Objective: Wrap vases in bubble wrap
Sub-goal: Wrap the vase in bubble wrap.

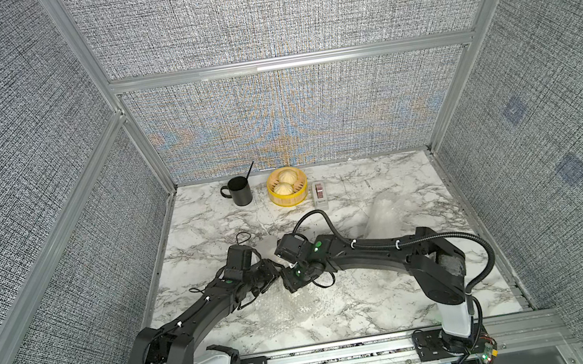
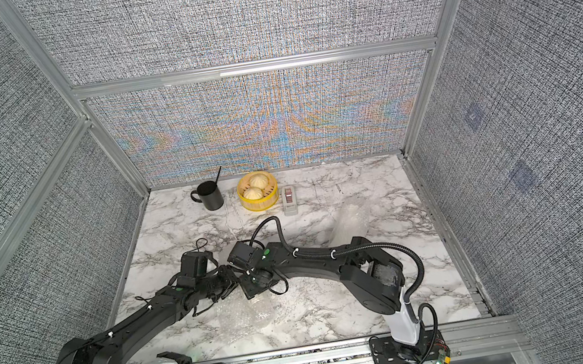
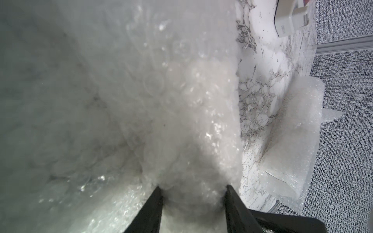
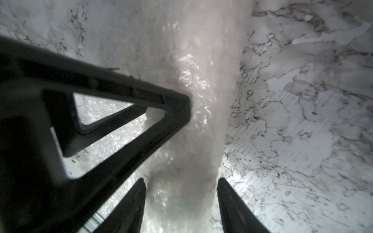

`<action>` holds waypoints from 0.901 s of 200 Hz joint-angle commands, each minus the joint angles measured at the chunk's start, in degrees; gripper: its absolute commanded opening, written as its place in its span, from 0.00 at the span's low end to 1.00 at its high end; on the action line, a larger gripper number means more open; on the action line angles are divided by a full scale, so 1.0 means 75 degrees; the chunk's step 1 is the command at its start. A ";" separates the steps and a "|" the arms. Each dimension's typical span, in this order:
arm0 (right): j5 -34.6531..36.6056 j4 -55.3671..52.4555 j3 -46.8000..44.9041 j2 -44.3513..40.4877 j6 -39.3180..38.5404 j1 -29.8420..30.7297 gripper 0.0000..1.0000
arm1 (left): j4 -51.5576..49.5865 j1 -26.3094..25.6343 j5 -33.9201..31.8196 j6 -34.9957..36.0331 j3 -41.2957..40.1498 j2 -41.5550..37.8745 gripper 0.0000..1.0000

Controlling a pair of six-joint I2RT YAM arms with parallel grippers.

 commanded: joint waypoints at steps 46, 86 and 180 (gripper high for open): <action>-0.0475 -0.0363 -0.0102 -0.0279 0.0086 -0.0240 0.69 | -0.2242 0.0055 -0.2125 -0.0717 -0.0785 -0.1184 0.46; -0.0933 -0.0106 0.0256 0.0218 0.0136 -0.0344 0.66 | -0.2641 0.0060 -0.2442 -0.0749 -0.0718 -0.1476 0.46; -0.1031 -0.0128 0.0920 0.1049 0.0115 -0.0320 0.58 | -0.2671 0.0055 -0.2247 -0.0406 -0.0186 -0.1379 0.46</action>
